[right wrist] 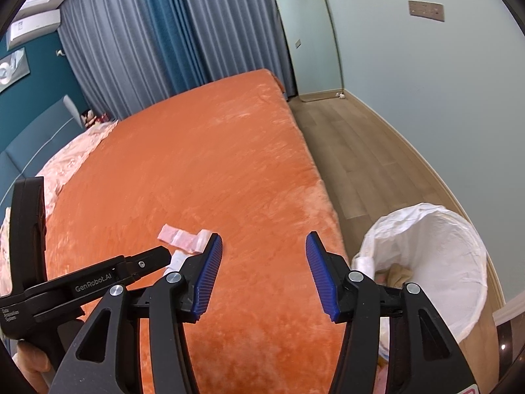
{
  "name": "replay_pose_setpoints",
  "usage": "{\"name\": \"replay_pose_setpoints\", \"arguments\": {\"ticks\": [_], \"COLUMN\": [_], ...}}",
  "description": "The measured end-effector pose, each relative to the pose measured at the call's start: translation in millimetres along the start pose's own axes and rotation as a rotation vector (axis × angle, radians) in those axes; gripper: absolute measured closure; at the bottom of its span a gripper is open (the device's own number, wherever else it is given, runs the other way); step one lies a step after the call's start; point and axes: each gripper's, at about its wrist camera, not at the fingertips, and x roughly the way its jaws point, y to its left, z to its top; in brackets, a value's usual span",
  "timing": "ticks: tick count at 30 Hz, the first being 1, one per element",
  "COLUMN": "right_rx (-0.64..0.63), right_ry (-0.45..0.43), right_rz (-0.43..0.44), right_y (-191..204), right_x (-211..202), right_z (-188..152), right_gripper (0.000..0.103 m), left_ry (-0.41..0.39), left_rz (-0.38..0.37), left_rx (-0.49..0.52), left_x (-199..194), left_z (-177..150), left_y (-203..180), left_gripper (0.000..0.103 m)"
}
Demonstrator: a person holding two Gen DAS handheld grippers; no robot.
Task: Collect trash
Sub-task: 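Move both open grippers back to the white sock and pink ribbon, then grasp the white sock with the left gripper while the right grasps the pink ribbon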
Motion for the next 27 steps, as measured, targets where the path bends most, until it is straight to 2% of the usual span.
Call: {"name": "replay_pose_setpoints", "arguments": {"ticks": [15,25,27], "right_rx": [-0.053,-0.059,-0.053], "right_ry": [0.109,0.183,0.197], "right_rz": [0.041,0.071,0.075], "right_y": [46,68,70], "right_x": [63,122,133], "right_z": [-12,-14,-14], "right_gripper": [0.051,0.051,0.051], "left_ry": [0.095,0.144,0.155], "left_rz": [0.097,0.082,0.071], "left_rx": [-0.144,-0.158,-0.164], "left_x": [48,91,99], "left_z": [1,10,11], "left_y": [84,101,103], "left_gripper": [0.040,0.041,0.048]}}
